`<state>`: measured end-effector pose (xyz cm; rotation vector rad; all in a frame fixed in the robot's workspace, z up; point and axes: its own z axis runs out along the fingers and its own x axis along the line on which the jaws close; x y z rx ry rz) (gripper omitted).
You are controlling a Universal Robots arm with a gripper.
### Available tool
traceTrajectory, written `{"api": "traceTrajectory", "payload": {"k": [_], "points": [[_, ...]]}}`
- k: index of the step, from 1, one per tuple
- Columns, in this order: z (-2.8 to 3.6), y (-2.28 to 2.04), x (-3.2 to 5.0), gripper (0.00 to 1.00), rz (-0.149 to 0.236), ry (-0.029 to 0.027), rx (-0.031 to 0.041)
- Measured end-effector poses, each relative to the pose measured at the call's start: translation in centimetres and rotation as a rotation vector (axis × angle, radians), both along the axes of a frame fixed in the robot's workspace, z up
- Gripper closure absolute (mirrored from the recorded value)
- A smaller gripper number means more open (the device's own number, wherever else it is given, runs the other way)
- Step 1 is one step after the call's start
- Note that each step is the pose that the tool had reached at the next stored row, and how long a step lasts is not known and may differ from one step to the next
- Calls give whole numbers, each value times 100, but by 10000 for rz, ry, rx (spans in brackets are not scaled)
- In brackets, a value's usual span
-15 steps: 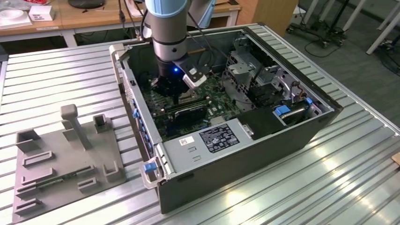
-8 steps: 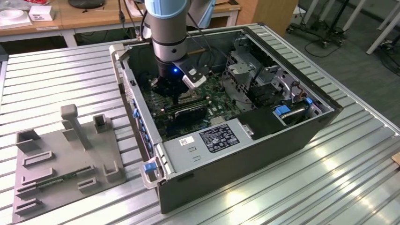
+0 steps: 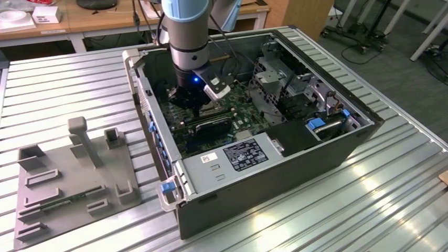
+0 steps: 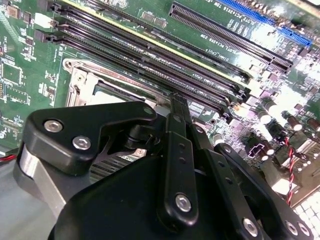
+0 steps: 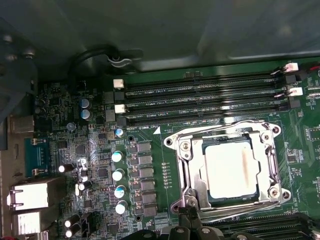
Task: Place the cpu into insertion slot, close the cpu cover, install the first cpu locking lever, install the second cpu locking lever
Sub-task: 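Install the second cpu locking lever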
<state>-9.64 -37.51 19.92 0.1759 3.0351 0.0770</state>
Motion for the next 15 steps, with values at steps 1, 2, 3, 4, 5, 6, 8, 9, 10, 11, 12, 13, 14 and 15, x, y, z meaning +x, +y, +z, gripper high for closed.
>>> {"api": "traceTrajectory", "payload": {"k": [1,2,3,4,5,6,8,9,10,11,12,13,14,15], "points": [[-3,0,-1,89,0,-2,17],[-5,0,-1,89,0,-5,43],[-9,1,-1,89,-1,-10,79],[-11,1,0,89,0,-16,125],[-13,1,0,89,1,-20,172],[-13,1,-1,89,0,-22,192],[-18,1,-5,89,0,-27,198],[-19,1,-9,89,0,-28,196],[-20,1,-12,89,1,-30,195],[-21,1,-16,89,1,-32,195],[-21,1,-21,89,0,-33,194],[-22,1,-25,89,0,-35,195],[-22,1,-29,89,0,-37,193],[-23,1,-32,89,0,-38,194]]}}
